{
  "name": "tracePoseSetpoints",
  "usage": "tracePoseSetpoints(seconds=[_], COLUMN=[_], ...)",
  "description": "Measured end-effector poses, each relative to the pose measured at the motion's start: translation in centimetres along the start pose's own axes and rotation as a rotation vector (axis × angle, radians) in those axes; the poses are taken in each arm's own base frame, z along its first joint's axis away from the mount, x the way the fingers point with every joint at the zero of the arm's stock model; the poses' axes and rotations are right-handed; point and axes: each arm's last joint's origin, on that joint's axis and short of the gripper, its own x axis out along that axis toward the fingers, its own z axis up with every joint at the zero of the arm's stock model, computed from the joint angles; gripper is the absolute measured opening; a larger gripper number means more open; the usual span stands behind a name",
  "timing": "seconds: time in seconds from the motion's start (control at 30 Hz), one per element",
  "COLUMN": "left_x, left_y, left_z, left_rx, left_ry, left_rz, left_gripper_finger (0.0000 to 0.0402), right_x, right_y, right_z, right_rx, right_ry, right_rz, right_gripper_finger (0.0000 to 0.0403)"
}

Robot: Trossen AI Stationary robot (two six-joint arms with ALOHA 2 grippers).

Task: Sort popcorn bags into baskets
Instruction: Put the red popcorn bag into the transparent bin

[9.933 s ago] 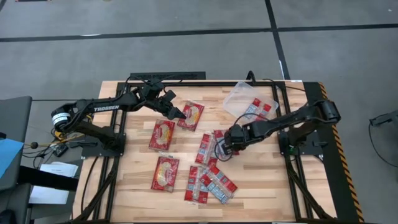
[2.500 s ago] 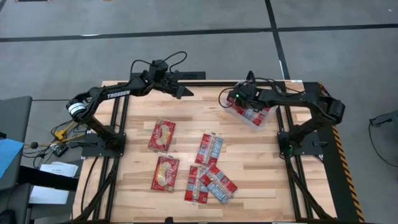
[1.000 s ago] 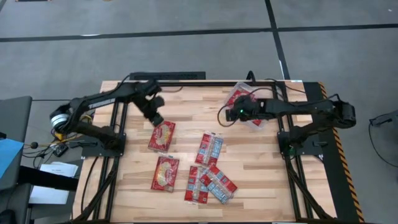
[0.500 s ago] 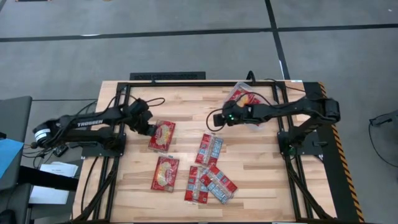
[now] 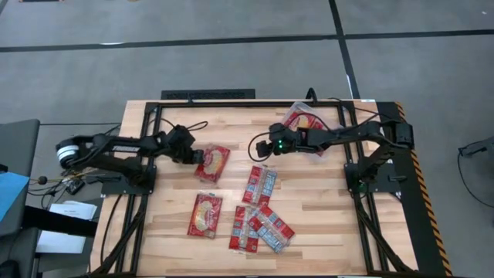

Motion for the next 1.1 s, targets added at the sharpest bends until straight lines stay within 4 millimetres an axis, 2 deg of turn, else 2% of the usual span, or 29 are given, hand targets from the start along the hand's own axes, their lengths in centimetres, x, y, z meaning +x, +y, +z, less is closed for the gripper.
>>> tracePoseSetpoints(seconds=[0.17,0.3,0.43,0.5,0.6,0.93,1.1], left_x=[2.3,3.3,3.5,3.6,3.8,4.5,4.5], left_y=[0.0,-0.8,-1.6,-1.9,-1.9,-2.0,-2.0], left_z=[0.2,0.9,1.7,2.0,2.1,2.1,2.2], left_rx=[-0.026,-0.05,-0.012,0.001,0.0,0.008,0.011], left_ry=[0.028,0.025,0.003,-0.008,-0.007,-0.006,-0.011], left_rz=[-0.036,-0.053,-0.048,-0.051,-0.045,-0.036,-0.039], left_gripper_finger=[0.0,0.0,0.0,0.0,0.0,0.0,0.0], right_x=[0.0,0.2,2.2,3.9,5.9,9.7,10.9], right_y=[0.0,0.3,0.4,0.8,0.5,2.5,2.5], right_z=[0.3,0.3,-0.1,-0.3,-1.0,-0.9,-1.6], right_rx=[0.021,0.044,0.097,0.129,0.162,0.159,0.175], right_ry=[-0.007,-0.004,0.019,0.028,0.077,0.16,0.215], right_rz=[0.004,0.041,0.11,0.155,0.131,0.156,0.113], right_gripper_finger=[0.0265,0.0265,0.0265,0.0265,0.0265,0.0265,0.0265])
